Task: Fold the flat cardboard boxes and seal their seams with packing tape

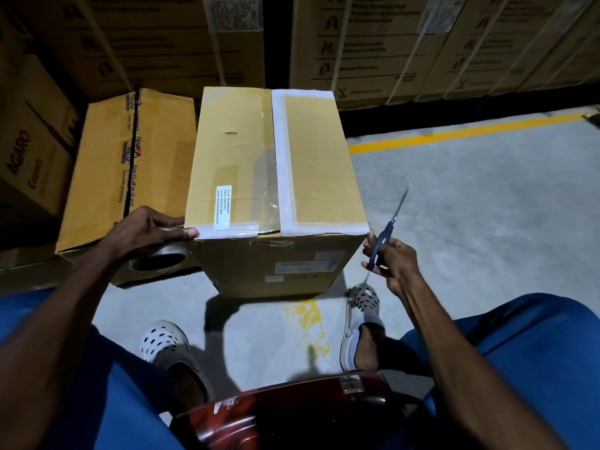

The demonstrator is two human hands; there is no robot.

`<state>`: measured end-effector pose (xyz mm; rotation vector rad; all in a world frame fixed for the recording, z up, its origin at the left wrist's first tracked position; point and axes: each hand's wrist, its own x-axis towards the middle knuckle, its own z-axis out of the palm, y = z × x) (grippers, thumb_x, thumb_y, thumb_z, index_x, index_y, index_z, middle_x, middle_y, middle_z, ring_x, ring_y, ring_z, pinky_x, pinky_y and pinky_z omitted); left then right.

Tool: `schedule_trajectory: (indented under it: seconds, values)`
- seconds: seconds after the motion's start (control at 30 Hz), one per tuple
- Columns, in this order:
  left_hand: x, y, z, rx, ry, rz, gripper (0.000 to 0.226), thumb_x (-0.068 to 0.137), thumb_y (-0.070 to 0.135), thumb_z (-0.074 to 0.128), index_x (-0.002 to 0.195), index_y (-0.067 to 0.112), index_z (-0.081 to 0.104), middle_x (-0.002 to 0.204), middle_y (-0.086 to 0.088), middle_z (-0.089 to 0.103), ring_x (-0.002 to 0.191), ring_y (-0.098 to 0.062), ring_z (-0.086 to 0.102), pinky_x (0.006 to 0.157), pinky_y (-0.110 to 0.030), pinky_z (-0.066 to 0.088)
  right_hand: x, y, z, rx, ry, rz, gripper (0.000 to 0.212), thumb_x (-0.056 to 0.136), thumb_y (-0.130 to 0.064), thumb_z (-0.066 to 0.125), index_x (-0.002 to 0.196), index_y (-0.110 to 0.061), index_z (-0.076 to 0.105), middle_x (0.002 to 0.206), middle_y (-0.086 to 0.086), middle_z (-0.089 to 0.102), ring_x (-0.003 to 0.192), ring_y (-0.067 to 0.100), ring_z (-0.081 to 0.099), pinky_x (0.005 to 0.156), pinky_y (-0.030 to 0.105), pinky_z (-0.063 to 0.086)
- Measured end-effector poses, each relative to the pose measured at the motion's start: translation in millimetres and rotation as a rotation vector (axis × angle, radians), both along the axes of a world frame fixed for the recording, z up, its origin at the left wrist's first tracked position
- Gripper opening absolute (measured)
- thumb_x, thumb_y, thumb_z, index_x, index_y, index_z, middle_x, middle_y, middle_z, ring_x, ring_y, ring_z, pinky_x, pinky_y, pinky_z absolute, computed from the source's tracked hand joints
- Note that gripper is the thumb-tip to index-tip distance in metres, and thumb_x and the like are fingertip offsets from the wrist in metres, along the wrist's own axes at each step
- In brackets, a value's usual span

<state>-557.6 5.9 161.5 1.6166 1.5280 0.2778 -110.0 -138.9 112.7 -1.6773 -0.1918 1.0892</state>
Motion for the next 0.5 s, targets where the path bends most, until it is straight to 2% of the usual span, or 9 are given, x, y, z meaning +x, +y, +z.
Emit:
schedule_trajectory:
  seconds: [0.07, 0.13, 0.17, 0.23, 0.3, 0.33, 0.4, 0.5]
  values:
    - [4, -2, 2, 0.038, -0.008, -0.029, 0.082, 0.044, 0.085, 0.077, 0.104, 0.03, 0.075, 0.1, 0.008, 0.069, 0.089, -0.007, 0.062, 0.073, -0.027, 0.042, -3, -3, 7, 0.087, -0.16, -0.087, 0.046, 0.075, -0.008, 0.087, 0.113, -0.006, 0.06, 0.101, 0.015, 0.074, 0.086, 0.025, 0.07, 0.075, 0.045, 0.062]
    - [4, -3, 0, 0.057, -0.017, -0.039, 0.081, 0.05, 0.079, 0.081, 0.109, 0.023, 0.074, 0.109, -0.002, 0.072, 0.092, -0.015, 0.063, 0.075, -0.029, 0.044, -2, -8, 18, 0.241, -0.3, -0.095, 0.049, 0.073, -0.001, 0.087, 0.11, -0.008, 0.056, 0.091, 0.009, 0.074, 0.081, 0.02, 0.071, 0.071, 0.034, 0.061]
    - [4, -4, -1, 0.062, -0.037, -0.044, 0.078, 0.055, 0.073, 0.082, 0.111, 0.02, 0.074, 0.114, -0.006, 0.072, 0.089, -0.014, 0.063, 0.071, -0.027, 0.044, 0, -10, 23, 0.319, -0.372, -0.052, 0.047, 0.074, 0.001, 0.085, 0.111, -0.008, 0.056, 0.09, 0.008, 0.074, 0.081, 0.018, 0.072, 0.07, 0.028, 0.059]
    - [5, -4, -1, 0.064, -0.057, -0.073, 0.071, 0.058, 0.069, 0.083, 0.109, 0.02, 0.074, 0.117, -0.009, 0.072, 0.085, -0.007, 0.064, 0.066, -0.023, 0.044, 1, -12, 31, 0.435, -0.471, 0.056, 0.044, 0.075, 0.005, 0.083, 0.109, -0.009, 0.058, 0.092, 0.01, 0.075, 0.086, 0.018, 0.074, 0.074, 0.024, 0.058]
    - [7, -4, 1, 0.062, -0.052, -0.099, 0.057, 0.062, 0.062, 0.081, 0.104, 0.025, 0.075, 0.118, -0.011, 0.072, 0.086, -0.009, 0.064, 0.069, -0.025, 0.046, 0, -10, 29, 0.489, -0.549, 0.194, 0.045, 0.075, 0.006, 0.083, 0.105, -0.02, 0.062, 0.094, 0.007, 0.075, 0.093, 0.02, 0.074, 0.08, 0.03, 0.059]
    - [8, -4, 2, 0.064, -0.037, -0.103, 0.055, 0.063, 0.059, 0.079, 0.106, 0.024, 0.076, 0.12, -0.011, 0.071, 0.089, -0.014, 0.065, 0.073, -0.029, 0.049, 0, -7, 24, 0.505, -0.568, 0.255, 0.046, 0.076, 0.004, 0.083, 0.104, -0.028, 0.065, 0.094, 0.005, 0.075, 0.096, 0.023, 0.073, 0.082, 0.037, 0.06]
    - [8, -3, 1, 0.076, 0.013, -0.099, 0.069, 0.062, 0.062, 0.074, 0.115, 0.018, 0.074, 0.125, -0.007, 0.069, 0.102, -0.022, 0.066, 0.088, -0.042, 0.053, 3, -1, 10, 0.508, -0.696, 0.349, 0.042, 0.079, -0.004, 0.079, 0.1, -0.038, 0.066, 0.094, 0.008, 0.073, 0.096, 0.031, 0.072, 0.076, 0.052, 0.059]
    - [6, -3, 2, 0.081, 0.033, -0.095, 0.081, 0.058, 0.067, 0.074, 0.121, 0.016, 0.07, 0.127, -0.004, 0.068, 0.107, -0.025, 0.066, 0.097, -0.052, 0.051, 17, 3, 2, 0.486, -1.125, 0.496, 0.042, 0.077, 0.006, 0.072, 0.102, -0.027, 0.066, 0.092, 0.003, 0.071, 0.081, 0.027, 0.069, 0.058, 0.05, 0.054]
